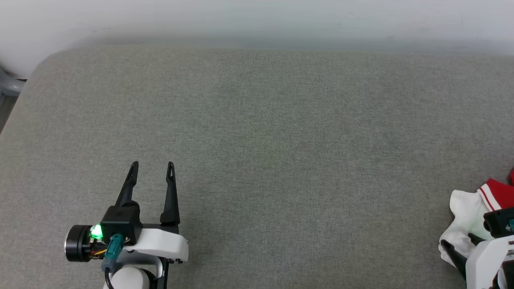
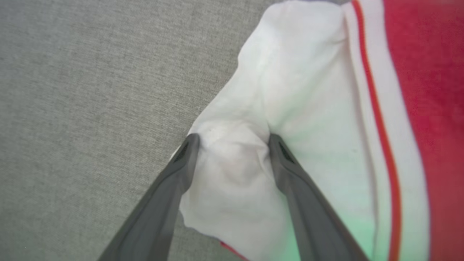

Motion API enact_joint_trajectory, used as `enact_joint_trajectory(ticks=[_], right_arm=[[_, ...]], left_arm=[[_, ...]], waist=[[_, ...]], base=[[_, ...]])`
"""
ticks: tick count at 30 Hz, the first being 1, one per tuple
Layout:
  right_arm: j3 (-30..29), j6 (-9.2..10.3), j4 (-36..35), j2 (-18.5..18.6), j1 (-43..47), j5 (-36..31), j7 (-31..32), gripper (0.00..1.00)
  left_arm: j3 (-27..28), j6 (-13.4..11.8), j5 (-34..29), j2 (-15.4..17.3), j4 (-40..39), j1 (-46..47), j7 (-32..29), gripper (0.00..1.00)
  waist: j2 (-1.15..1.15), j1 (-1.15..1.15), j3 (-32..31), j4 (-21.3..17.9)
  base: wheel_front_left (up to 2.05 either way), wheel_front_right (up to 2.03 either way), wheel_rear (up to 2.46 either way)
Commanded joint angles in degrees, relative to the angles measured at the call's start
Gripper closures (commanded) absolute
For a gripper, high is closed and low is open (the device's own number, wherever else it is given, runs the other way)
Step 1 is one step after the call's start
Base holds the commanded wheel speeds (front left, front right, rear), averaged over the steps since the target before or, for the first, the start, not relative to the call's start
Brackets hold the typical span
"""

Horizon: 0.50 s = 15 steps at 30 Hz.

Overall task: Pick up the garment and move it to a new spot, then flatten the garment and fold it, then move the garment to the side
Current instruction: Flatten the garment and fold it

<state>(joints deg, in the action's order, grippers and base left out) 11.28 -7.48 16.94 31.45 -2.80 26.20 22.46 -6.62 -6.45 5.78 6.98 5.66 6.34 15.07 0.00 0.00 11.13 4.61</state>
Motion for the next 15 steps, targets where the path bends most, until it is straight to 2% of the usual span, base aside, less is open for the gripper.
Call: enact_joint_trajectory(ticks=[1,2,8,11,15], right_arm=[[2.55,-0.02,2.90,-0.85,1.36,0.36,0.83,0.58],[2.74,-0.01,2.99,-0.57,0.74,0.39,-0.03,1.00],[0.88,0.00,1.53,0.31,-2.06,-0.96,-5.79,1.00],[-3.32,0.01,-3.96,0.17,-4.20,-1.63,-9.54,1.00],[-6.78,0.01,-9.31,0.10,-6.40,-3.07,-10.60,1.00]], left_arm=[[0.24,0.24,-0.31,-0.01,0.05,0.72,0.14,0.00],[0.26,0.32,-0.45,-0.02,0.15,0.78,0.14,0.00],[0.56,0.70,-0.89,0.06,0.59,-0.26,0.14,0.00],[0.67,0.85,-1.11,-0.05,0.43,-0.92,0.14,0.00],[0.51,1.09,-1.20,-0.28,0.23,-0.71,0.14,0.00]], waist=[[0.00,0.00,-0.04,-0.14],[0.00,0.00,-0.14,-0.23],[0.00,0.00,-1.69,-0.90],[0.00,0.00,-2.54,-1.23],[0.00,0.00,-2.51,-0.95]], base=[[0.00,0.00,0.00],[0.00,0.00,0.00],[0.00,0.00,0.00],[0.00,0.00,0.00],[0.00,0.00,0.00]])
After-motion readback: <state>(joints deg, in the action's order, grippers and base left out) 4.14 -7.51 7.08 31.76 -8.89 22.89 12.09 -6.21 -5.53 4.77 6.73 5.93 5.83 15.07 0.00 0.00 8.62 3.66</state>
